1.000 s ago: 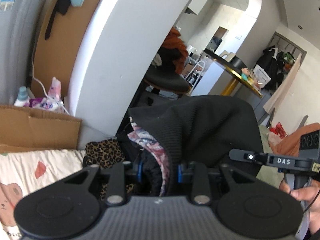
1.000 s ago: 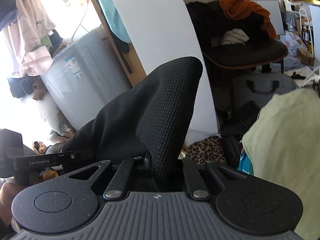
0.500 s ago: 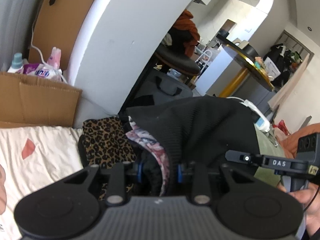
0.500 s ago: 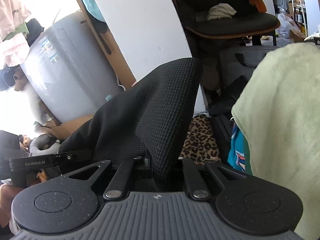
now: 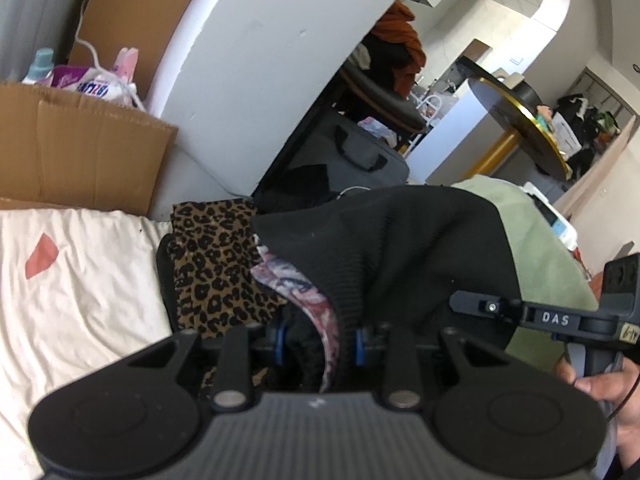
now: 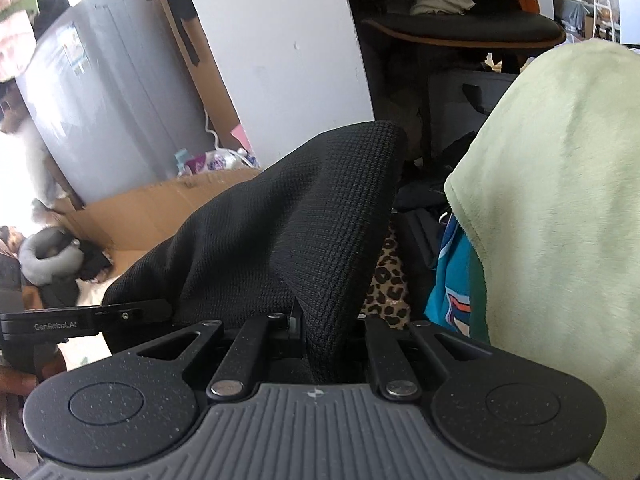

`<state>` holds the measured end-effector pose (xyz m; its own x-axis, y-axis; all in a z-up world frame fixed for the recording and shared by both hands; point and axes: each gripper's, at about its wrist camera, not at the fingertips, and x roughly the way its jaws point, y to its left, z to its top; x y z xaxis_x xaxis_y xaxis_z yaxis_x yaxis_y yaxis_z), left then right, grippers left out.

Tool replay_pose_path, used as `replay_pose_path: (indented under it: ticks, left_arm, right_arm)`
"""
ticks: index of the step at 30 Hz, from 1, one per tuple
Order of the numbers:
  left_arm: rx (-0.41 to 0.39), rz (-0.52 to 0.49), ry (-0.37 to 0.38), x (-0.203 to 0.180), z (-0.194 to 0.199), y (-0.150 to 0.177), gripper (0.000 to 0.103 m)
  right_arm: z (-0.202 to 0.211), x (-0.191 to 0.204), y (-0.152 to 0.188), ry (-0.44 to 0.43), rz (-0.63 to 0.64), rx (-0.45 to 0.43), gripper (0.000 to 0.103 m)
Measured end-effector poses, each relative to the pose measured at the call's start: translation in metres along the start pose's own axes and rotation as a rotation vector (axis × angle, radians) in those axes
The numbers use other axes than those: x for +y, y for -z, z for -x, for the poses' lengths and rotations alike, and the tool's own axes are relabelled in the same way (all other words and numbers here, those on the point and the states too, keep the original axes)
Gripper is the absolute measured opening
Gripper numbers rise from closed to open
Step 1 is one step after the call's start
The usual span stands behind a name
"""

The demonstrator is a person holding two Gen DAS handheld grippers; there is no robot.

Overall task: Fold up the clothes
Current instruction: 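Raise the held shorts higher with both grippers, then carry the black shorts with both grippers toward the clothes pile beside the duvet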

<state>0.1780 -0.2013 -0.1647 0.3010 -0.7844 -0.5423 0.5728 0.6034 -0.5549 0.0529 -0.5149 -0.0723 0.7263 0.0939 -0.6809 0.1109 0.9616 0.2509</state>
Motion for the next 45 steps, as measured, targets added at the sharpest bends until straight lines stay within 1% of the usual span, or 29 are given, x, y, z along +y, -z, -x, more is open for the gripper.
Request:
replay_pose_path:
  ticks: [7,12,15,18,21,24,29,33,41,45]
  left_arm:
    - [-0.010,0.070,-0.001,0.036,-0.036,0.005,0.032]
    - [-0.017,0.087,-0.003,0.057,-0.058,0.002,0.032]
    - [-0.014,0.123,0.005,0.068,-0.072,-0.001,0.032]
    - [-0.019,0.100,0.009,0.073,-0.084,-0.004,0.032]
    - [-0.018,0.100,0.022,0.079,-0.095,-0.007,0.032]
    - [-0.014,0.108,0.028,0.087,-0.105,-0.013,0.032]
    - [-0.001,0.102,0.013,0.096,-0.118,-0.023,0.032]
    - [0.002,0.145,-0.002,0.111,-0.128,-0.029,0.032]
    - [0.021,0.197,-0.040,0.137,-0.152,-0.040,0.032]
    - [0.037,0.195,-0.056,0.146,-0.167,-0.047,0.032]
  right_arm:
    - [-0.054,-0.006,-0.004,0.014,0.033,0.004,0.007]
    - [-0.091,-0.016,-0.008,0.021,0.041,0.006,0.007]
    - [-0.107,-0.021,-0.010,0.031,0.055,-0.001,0.007]
    - [-0.124,-0.029,-0.014,0.044,0.061,-0.012,0.007]
    - [-0.140,-0.035,-0.019,0.052,0.057,-0.022,0.007]
    - [-0.155,-0.043,-0.027,0.047,0.053,-0.009,0.008]
    - [-0.181,-0.048,-0.037,0.048,0.073,0.020,0.008]
    - [-0.201,-0.049,-0.046,0.038,0.091,0.037,0.008]
    - [-0.251,-0.050,-0.058,0.038,0.123,0.090,0.008]
    - [-0.276,-0.056,-0.060,0.053,0.120,0.115,0.008]
